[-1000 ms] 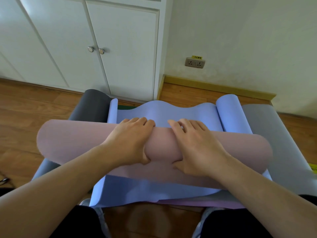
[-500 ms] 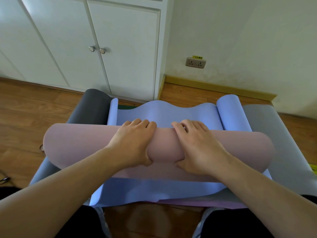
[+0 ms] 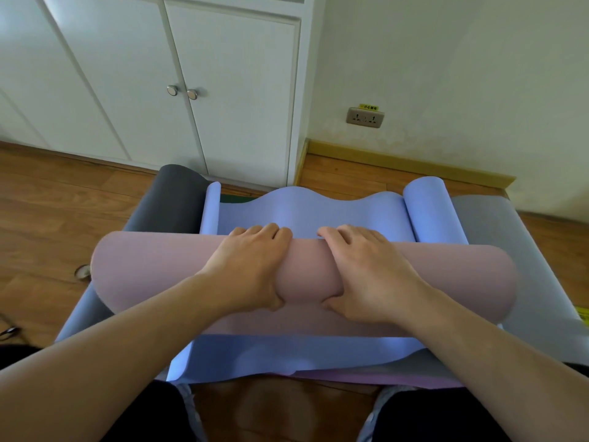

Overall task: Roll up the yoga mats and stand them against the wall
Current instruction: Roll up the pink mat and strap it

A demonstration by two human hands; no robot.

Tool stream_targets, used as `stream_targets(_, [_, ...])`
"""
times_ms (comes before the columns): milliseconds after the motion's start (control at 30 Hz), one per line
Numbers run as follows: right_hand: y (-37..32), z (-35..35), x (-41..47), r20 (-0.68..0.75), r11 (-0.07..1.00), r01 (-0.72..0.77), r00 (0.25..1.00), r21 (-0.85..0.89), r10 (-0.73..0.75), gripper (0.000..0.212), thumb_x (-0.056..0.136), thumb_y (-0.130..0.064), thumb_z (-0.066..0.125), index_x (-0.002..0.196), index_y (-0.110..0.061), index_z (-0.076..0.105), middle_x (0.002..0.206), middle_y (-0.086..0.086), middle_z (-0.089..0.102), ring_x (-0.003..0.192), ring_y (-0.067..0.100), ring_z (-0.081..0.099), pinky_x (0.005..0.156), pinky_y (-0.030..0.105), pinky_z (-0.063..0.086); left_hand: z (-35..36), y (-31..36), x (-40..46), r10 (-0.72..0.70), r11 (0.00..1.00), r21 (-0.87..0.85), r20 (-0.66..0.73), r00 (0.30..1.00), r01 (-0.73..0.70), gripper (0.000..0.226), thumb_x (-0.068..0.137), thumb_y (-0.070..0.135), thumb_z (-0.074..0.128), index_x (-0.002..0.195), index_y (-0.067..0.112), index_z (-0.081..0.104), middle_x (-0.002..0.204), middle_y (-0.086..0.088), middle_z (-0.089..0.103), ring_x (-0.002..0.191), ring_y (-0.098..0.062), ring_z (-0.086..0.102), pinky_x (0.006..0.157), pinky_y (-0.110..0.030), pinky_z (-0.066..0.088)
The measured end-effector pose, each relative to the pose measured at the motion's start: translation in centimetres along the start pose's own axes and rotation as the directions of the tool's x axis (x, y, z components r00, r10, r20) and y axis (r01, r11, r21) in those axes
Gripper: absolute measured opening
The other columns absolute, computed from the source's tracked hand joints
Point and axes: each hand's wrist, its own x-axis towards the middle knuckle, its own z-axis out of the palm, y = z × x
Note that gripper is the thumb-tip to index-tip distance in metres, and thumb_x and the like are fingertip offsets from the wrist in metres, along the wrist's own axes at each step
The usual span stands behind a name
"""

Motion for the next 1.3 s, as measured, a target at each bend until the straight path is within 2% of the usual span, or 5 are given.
stream_targets(133, [-0.1, 0.1, -0.1, -0.005, 0.997, 0.014, 1.000, -0.081, -0.014, 0.118, 0.065, -0.068, 0.084, 0.157, -0.021, 0.027, 0.144, 0.005, 0.045, 0.130, 0.029, 0.048, 0.114, 0.042, 0.039, -1.3, -1.1, 0.0, -0.013, 0.998, -0.066, 0.027, 1.000, 0.015, 0.080, 0.060, 0.070, 0.077, 0.127, 0.036, 0.049, 0.112, 0.015, 0.057, 0.100, -0.014, 0.059, 0.089, -0.035, 0.050])
stream_targets(433, [0.8, -0.1, 0.1, -0.051, 1.000, -0.004, 0.999, 0.003, 0.004, 0.078, 0.069, -0.063, 0.072, 0.136, -0.032, 0.045, 0.121, -0.006, 0.059, 0.110, 0.022, 0.060, 0.096, 0.040, 0.049, -0.2, 0.3, -0.3, 0.024, 0.998, 0.059, -0.033, 0.999, -0.022, 0.100, 0.061, 0.079, 0.076, 0.140, 0.028, 0.041, 0.130, 0.006, 0.052, 0.114, -0.020, 0.054, 0.103, -0.040, 0.047])
stream_targets(700, [0.1, 0.6, -0.1, -0.066, 0.992, 0.053, 0.996, -0.113, -0.061, 0.123, 0.057, -0.062, 0.087, 0.156, -0.020, 0.028, 0.142, 0.006, 0.044, 0.129, 0.031, 0.048, 0.113, 0.044, 0.041, -2.4, -1.4, 0.0, -0.075, 0.991, -0.100, 0.111, 0.991, 0.087, 0.088, 0.055, 0.080, 0.075, 0.128, 0.039, 0.048, 0.112, 0.015, 0.060, 0.098, -0.013, 0.061, 0.085, -0.038, 0.056])
stream_targets(1000, [0.3, 0.7, 0.2, -0.066, 0.999, 0.023, 0.997, -0.049, -0.026, 0.083, 0.066, -0.053, 0.074, 0.140, -0.026, 0.045, 0.124, -0.001, 0.058, 0.109, 0.025, 0.059, 0.095, 0.040, 0.047, -0.4, 0.4, -0.4, -0.007, 0.997, 0.078, 0.029, 1.000, 0.004, 0.096, 0.060, 0.077, 0.077, 0.134, 0.026, 0.042, 0.122, 0.005, 0.051, 0.109, -0.020, 0.055, 0.098, -0.040, 0.049])
stream_targets(1300, [-0.2, 0.9, 0.0, -0.013, 0.994, 0.054, 0.998, -0.097, -0.055, 0.115, 0.060, -0.061, 0.085, 0.154, -0.022, 0.030, 0.136, 0.003, 0.050, 0.120, 0.029, 0.054, 0.103, 0.044, 0.046, -2.1, -0.6, 0.1, -0.058, 0.994, -0.085, 0.166, 0.984, 0.072, 0.086, 0.052, 0.077, 0.077, 0.122, 0.037, 0.049, 0.106, 0.014, 0.059, 0.093, -0.014, 0.061, 0.081, -0.038, 0.057])
